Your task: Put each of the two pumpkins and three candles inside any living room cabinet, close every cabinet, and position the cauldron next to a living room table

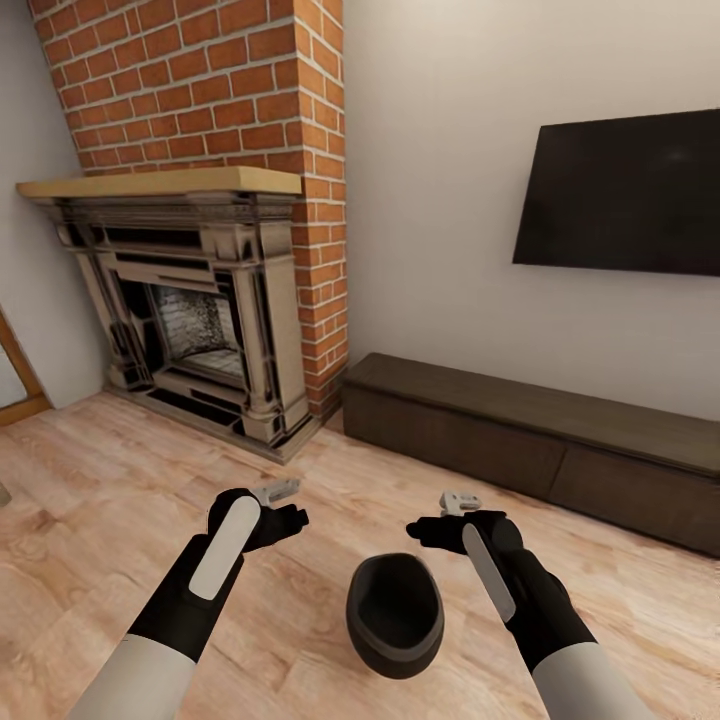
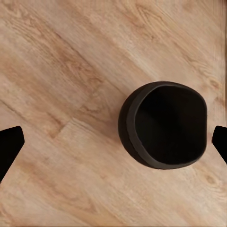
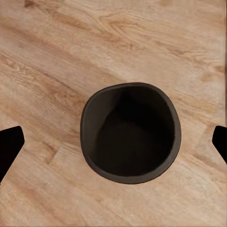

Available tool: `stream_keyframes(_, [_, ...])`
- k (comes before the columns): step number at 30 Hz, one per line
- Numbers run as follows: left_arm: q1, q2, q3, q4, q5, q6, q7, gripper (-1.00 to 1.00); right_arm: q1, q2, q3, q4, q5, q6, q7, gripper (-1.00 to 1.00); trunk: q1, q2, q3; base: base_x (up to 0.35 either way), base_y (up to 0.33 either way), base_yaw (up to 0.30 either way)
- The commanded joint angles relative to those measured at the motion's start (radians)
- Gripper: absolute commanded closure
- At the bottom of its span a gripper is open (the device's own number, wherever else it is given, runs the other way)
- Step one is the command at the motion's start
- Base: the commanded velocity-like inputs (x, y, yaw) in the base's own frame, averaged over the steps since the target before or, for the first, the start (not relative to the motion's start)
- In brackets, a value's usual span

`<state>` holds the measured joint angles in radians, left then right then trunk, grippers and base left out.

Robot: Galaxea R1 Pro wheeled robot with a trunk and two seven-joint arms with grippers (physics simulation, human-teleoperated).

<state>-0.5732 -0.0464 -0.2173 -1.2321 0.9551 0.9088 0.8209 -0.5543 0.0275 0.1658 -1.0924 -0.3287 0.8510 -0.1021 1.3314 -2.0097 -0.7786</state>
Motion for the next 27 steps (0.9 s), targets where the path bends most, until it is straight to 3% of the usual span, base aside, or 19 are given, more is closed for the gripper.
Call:
stream_keyframes(1, [0.0, 0.0, -0.001, -0.001, 0.01, 0.001, 0.01, -1.0, 0.0, 0.0, 0.001, 0.0, -0.011, 0.003, -0.01, -1.0, 0.0, 0.0, -0.001, 0.251, 0.2, -0.285])
stream_keyframes(20, [0.0, 0.0, -0.001, -0.001, 0.011, 0.001, 0.01, -1.0, 0.0, -0.001, 0.001, 0.0, -0.013, 0.003, -0.008, -1.0, 0.0, 0.0, -0.002, 0.13, 0.26, -0.287])
stream_keyframes(27, [0.0, 0.0, -0.001, -0.001, 0.01, 0.001, 0.01, -1.0, -0.001, -0.001, 0.001, 0.0, -0.013, 0.002, -0.008, -1.0, 0.0, 0.0, -0.004, 0.107, 0.093, -0.287])
